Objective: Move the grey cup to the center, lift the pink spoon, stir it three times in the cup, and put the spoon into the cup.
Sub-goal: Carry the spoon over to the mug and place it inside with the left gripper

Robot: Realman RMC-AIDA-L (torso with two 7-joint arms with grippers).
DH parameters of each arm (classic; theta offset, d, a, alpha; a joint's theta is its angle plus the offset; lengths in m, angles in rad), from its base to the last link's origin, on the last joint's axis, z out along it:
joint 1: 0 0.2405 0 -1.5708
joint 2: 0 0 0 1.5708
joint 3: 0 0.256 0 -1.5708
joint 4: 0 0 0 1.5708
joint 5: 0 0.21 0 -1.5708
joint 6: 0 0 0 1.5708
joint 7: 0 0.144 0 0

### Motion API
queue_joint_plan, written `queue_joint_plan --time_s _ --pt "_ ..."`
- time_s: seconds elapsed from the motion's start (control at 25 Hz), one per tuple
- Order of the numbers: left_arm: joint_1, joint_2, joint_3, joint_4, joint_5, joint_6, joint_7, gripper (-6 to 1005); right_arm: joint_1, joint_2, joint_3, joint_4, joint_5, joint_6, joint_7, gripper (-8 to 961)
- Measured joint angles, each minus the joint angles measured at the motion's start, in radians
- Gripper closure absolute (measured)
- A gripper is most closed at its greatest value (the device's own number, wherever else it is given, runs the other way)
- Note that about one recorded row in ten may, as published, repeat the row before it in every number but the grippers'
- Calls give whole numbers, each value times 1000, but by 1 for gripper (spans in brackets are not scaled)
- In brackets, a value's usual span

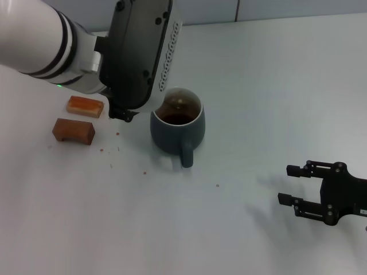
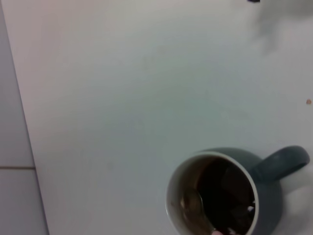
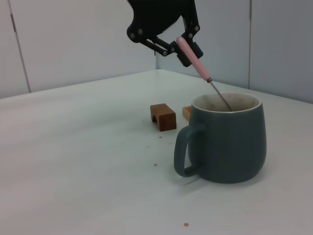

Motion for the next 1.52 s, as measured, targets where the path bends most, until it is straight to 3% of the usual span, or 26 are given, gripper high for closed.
queue_joint_plan --time_s 0.48,1.52 --pt "16 3 5 27 -6 71 -9 777 0 1 -1 0 0 -1 0 330" --pt "37 0 52 -3 -15 -31 -25 764 5 0 -3 0 0 -2 5 330"
